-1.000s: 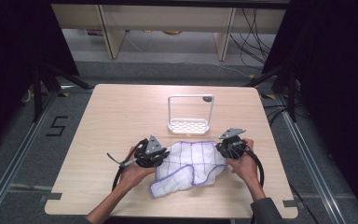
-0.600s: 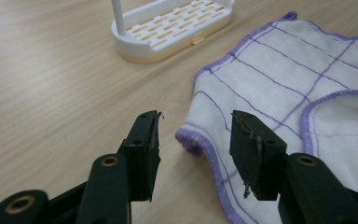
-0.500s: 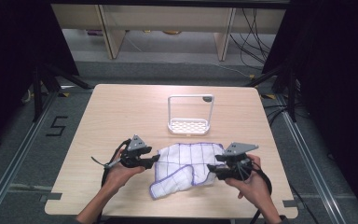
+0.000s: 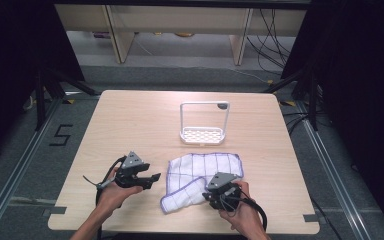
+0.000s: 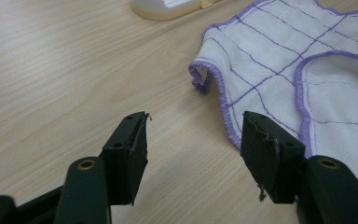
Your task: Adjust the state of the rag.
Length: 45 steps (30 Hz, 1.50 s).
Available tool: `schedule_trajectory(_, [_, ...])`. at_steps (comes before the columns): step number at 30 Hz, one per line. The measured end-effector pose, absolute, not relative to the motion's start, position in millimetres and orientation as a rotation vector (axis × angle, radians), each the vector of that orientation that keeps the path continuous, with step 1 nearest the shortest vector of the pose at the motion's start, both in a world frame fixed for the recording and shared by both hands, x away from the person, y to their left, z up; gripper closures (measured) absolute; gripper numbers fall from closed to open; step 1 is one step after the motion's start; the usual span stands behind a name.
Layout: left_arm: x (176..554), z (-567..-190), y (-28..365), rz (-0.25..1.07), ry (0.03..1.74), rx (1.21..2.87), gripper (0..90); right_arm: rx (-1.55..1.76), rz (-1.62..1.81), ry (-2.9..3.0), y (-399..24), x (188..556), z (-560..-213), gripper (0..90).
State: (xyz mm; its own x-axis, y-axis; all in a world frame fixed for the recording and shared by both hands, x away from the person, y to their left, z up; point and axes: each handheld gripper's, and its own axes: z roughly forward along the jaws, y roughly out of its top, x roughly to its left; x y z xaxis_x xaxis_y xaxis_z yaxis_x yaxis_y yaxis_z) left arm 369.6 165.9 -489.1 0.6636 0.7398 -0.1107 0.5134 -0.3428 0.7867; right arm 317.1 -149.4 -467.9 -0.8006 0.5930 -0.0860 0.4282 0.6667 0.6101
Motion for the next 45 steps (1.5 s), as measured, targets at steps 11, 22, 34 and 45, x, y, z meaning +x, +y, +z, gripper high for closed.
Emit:
schedule_trajectory(11, [370.3, -491.7, 158.4, 0.283, 0.987, 2.018, 40.3, 0.815, 1.013, 2.570, -221.8, 270.6, -458.6, 85.5])
schedule_trajectory(22, [393.9, -496.9, 118.6, 0.221, 0.996, 2.031, 40.5, 0.909, 0.984, 2.631, -241.4, 260.1, -488.8, 85.4])
schedule_trajectory(34, [419.0, -500.1, 110.0, 0.286, 1.006, 1.987, 84.0, 0.961, 1.017, 2.654, -243.1, 262.8, -486.7, 68.6])
schedule_trajectory(45, [419.6, -504.0, 117.9, 0.259, 1.006, 2.023, 73.7, 1.024, 1.060, 2.543, -244.6, 301.0, -474.1, 60.2])
